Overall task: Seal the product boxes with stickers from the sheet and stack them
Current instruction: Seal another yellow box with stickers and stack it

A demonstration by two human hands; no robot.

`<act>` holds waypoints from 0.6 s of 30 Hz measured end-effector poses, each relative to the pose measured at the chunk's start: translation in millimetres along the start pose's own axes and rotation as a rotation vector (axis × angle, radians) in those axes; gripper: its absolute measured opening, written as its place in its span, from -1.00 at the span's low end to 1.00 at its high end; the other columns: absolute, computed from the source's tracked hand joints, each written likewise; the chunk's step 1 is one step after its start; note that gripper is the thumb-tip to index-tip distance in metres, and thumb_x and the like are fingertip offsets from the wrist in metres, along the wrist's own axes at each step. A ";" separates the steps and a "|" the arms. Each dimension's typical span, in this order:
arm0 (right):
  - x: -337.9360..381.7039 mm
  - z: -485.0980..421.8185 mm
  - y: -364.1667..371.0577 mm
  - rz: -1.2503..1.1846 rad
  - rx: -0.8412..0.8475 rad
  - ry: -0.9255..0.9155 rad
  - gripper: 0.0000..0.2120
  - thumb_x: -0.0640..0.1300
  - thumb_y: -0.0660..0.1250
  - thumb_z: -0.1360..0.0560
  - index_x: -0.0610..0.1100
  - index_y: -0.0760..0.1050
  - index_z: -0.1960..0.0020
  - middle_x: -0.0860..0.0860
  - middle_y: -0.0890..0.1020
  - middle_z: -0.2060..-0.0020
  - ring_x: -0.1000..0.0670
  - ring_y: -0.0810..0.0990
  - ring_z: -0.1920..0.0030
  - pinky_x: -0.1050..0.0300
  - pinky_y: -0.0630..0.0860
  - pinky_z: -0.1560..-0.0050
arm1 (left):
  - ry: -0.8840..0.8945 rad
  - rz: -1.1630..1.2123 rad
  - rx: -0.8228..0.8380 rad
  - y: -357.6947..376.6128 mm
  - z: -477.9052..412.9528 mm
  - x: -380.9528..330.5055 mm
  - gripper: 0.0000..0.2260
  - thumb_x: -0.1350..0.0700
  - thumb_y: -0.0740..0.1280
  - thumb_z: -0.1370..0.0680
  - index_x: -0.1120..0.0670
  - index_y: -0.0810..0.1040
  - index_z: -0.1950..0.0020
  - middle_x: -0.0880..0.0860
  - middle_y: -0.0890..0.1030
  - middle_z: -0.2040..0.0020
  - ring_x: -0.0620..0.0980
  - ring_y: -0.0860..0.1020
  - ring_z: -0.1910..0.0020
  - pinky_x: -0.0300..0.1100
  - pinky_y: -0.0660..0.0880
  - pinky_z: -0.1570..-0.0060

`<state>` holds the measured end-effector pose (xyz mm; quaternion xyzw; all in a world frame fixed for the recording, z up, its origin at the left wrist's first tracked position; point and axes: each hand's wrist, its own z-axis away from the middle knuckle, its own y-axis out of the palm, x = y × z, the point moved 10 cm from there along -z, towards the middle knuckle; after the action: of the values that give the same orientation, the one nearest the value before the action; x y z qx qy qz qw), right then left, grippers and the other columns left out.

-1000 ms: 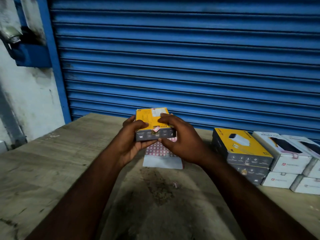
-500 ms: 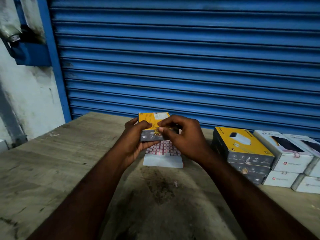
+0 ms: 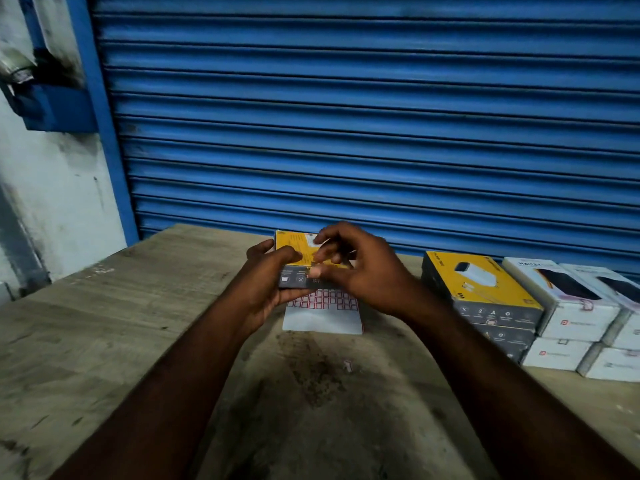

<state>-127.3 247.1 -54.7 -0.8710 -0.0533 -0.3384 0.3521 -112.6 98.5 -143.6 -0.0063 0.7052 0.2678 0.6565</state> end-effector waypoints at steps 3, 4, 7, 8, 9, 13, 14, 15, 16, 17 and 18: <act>8.9 -0.2 5.3 0.181 -0.007 -0.099 -0.83 -0.10 0.53 -0.40 -0.05 0.62 0.03 0.11 0.63 0.13 0.20 0.55 0.12 0.36 0.45 0.11 | -0.007 -0.024 0.002 1.7 0.0 2.4 -0.45 0.24 0.34 -0.52 0.15 0.29 -0.49 0.33 0.56 -0.23 0.17 0.71 0.10 0.01 0.64 0.18; 9.8 -0.5 3.2 0.182 -0.028 -0.107 -0.91 -0.13 0.50 -0.43 -0.06 0.63 0.08 0.11 0.63 0.17 0.20 0.55 0.16 0.34 0.45 0.13 | -0.011 -0.035 0.001 2.4 0.2 3.0 -0.46 0.23 0.34 -0.52 0.15 0.29 -0.49 0.32 0.57 -0.23 0.18 0.71 0.10 0.01 0.64 0.19; 1.3 -1.5 -0.7 0.117 -0.038 -0.042 -0.99 -0.17 0.45 -0.48 -0.09 0.62 0.11 0.07 0.65 0.22 0.15 0.60 0.22 0.24 0.54 0.17 | -0.015 -0.044 0.019 5.4 0.6 3.9 -0.45 0.22 0.36 -0.52 0.14 0.29 -0.49 0.30 0.59 -0.21 0.22 0.71 0.04 0.01 0.64 0.17; -1.9 -1.9 -1.0 0.103 -0.037 -0.019 -0.98 -0.18 0.44 -0.48 -0.10 0.62 0.12 0.06 0.66 0.23 0.12 0.62 0.22 0.18 0.56 0.15 | -0.014 -0.051 0.021 5.8 0.9 4.0 -0.45 0.21 0.36 -0.53 0.14 0.29 -0.49 0.30 0.59 -0.21 0.22 0.71 0.03 0.01 0.64 0.17; -4.6 -2.2 -1.6 0.093 -0.042 -0.001 -0.98 -0.18 0.44 -0.48 -0.10 0.62 0.12 0.05 0.67 0.23 0.10 0.63 0.20 0.13 0.58 0.11 | -0.013 -0.057 0.019 5.4 0.8 4.1 -0.45 0.21 0.36 -0.53 0.13 0.28 -0.49 0.29 0.59 -0.21 0.22 0.71 0.03 0.00 0.64 0.18; -10.0 -3.1 -4.7 0.043 -0.065 0.035 -0.97 -0.20 0.44 -0.49 -0.10 0.61 0.12 0.07 0.66 0.23 0.10 0.63 0.17 0.07 0.58 0.05 | -0.016 -0.050 0.005 2.2 -0.8 4.7 -0.46 0.21 0.37 -0.54 0.13 0.29 -0.49 0.29 0.59 -0.21 0.19 0.71 0.04 -0.02 0.64 0.20; -10.0 -3.0 -4.6 0.038 -0.060 0.035 -0.97 -0.20 0.43 -0.49 -0.10 0.60 0.12 0.07 0.66 0.24 0.10 0.63 0.17 0.08 0.58 0.06 | -0.017 -0.050 0.007 2.5 -0.9 4.5 -0.46 0.21 0.37 -0.54 0.13 0.29 -0.49 0.29 0.59 -0.21 0.19 0.71 0.05 -0.02 0.64 0.20; -9.6 -3.1 -4.5 0.037 -0.056 0.032 -0.97 -0.20 0.43 -0.50 -0.10 0.60 0.12 0.07 0.66 0.23 0.11 0.63 0.17 0.09 0.58 0.06 | -0.016 -0.053 0.008 2.5 -1.4 4.7 -0.46 0.21 0.37 -0.54 0.13 0.29 -0.49 0.28 0.59 -0.20 0.19 0.71 0.05 -0.02 0.64 0.20; -9.4 -3.4 -4.4 0.017 -0.056 0.034 -0.96 -0.20 0.41 -0.52 -0.10 0.58 0.11 0.07 0.65 0.23 0.11 0.64 0.17 0.10 0.59 0.08 | -0.016 -0.060 0.006 2.4 -1.7 4.8 -0.47 0.21 0.36 -0.54 0.13 0.29 -0.48 0.28 0.60 -0.20 0.19 0.71 0.05 -0.02 0.64 0.21; -9.7 -3.6 -5.5 -0.040 -0.064 0.046 -0.95 -0.20 0.38 -0.54 -0.10 0.56 0.10 0.05 0.65 0.22 0.11 0.64 0.19 0.12 0.59 0.11 | -0.017 -0.069 0.000 1.9 -2.0 5.3 -0.49 0.22 0.36 -0.55 0.13 0.29 -0.48 0.27 0.60 -0.20 0.19 0.71 0.06 -0.02 0.64 0.22; -10.9 -3.8 -6.7 -0.131 -0.078 0.070 -0.93 -0.21 0.34 -0.56 -0.10 0.52 0.09 0.02 0.65 0.22 0.10 0.65 0.22 0.13 0.59 0.16 | -0.019 -0.076 -0.003 1.7 -2.0 6.0 -0.49 0.23 0.35 -0.55 0.12 0.29 -0.47 0.26 0.60 -0.20 0.19 0.71 0.06 -0.01 0.64 0.23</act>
<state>-139.9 251.3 -55.7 -0.8663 -0.0847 -0.3928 0.2968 -115.8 101.2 -148.6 -0.0317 0.6976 0.2439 0.6729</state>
